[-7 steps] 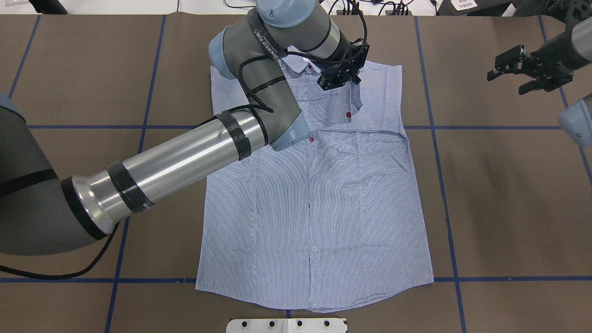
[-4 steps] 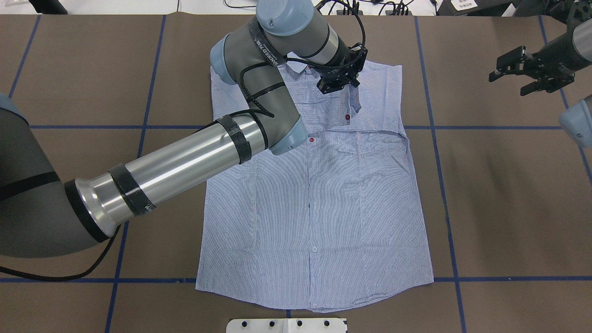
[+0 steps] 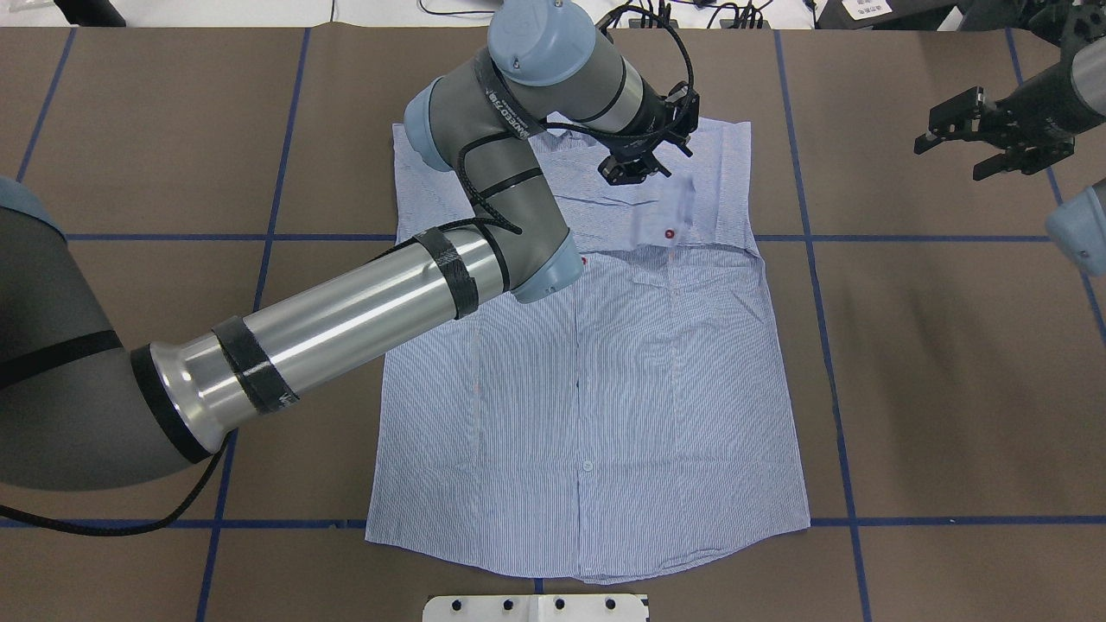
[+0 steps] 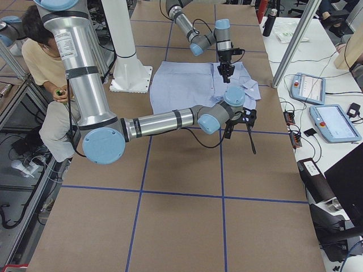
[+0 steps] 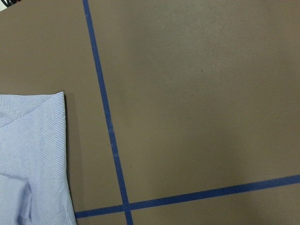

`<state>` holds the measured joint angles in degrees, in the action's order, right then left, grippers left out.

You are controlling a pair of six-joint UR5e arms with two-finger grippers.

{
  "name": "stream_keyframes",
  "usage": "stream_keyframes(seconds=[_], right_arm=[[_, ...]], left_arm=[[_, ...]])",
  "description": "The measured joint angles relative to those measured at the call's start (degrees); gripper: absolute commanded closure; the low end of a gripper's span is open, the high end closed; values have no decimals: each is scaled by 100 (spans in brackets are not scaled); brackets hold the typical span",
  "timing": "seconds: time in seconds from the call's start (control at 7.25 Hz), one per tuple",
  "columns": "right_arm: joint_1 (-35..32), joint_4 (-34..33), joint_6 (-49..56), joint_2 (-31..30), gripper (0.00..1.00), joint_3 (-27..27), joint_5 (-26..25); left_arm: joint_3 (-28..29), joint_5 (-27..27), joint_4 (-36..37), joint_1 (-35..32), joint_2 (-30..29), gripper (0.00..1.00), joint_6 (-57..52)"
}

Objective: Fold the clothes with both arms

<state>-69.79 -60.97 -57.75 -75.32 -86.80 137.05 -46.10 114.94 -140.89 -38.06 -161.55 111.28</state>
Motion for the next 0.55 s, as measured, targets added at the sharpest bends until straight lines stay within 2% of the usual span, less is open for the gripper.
stream_keyframes(seconds=[0.28,0.55], right_arm=[[118,13,-384,19,0,-185,-32],[760,16,-1802,26,0,-910,-437]], left_arm=[[-116,-25,-9,4,-3,27,29],[-764,37,31,-8,363,27,-19]])
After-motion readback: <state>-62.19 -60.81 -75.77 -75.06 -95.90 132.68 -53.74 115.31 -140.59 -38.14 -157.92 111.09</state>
